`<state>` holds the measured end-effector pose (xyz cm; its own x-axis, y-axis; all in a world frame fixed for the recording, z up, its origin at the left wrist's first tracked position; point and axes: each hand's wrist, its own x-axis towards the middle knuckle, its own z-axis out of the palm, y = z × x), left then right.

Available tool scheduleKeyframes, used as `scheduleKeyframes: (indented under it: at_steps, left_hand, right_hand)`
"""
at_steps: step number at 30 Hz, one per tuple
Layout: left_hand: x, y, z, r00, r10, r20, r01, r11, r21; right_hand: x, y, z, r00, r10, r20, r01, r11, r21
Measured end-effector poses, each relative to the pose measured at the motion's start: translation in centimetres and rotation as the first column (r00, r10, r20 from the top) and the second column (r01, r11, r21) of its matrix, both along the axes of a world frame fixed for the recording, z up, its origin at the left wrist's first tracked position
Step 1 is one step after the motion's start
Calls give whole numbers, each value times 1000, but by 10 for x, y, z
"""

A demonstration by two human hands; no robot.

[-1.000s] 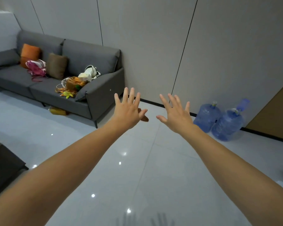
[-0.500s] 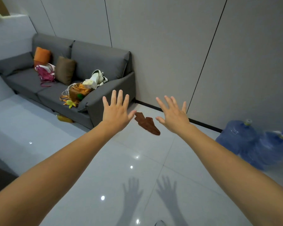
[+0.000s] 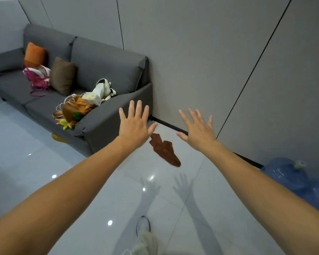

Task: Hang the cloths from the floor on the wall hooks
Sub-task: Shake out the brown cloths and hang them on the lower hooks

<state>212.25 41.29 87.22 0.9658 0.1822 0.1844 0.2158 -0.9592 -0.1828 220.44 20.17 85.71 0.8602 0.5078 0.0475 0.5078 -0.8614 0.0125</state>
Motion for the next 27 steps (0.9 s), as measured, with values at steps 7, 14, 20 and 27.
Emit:
scheduleKeyframes:
  at_steps: [7,14,20,27]
  left_hand:
    - [125,57,-18,997,-47,-55,43,997,-58]
    - [227,102,-28,992,-86,-91,80,994,-72]
    - [305,129,-54,993,-61,-104,50,993,-108]
    - [398,149,-103,988,-19,-150,-1,991,-133]
  right_hand:
    - [102,54,-15,999,-46,-19,45,998,-49]
    - [185,104,-30,996,-63,-60,59,996,-62]
    - [261,128,-52,994,-52,-100,48,998,-46]
    - [347,152,-104,991,-12,-130,6,999,-44]
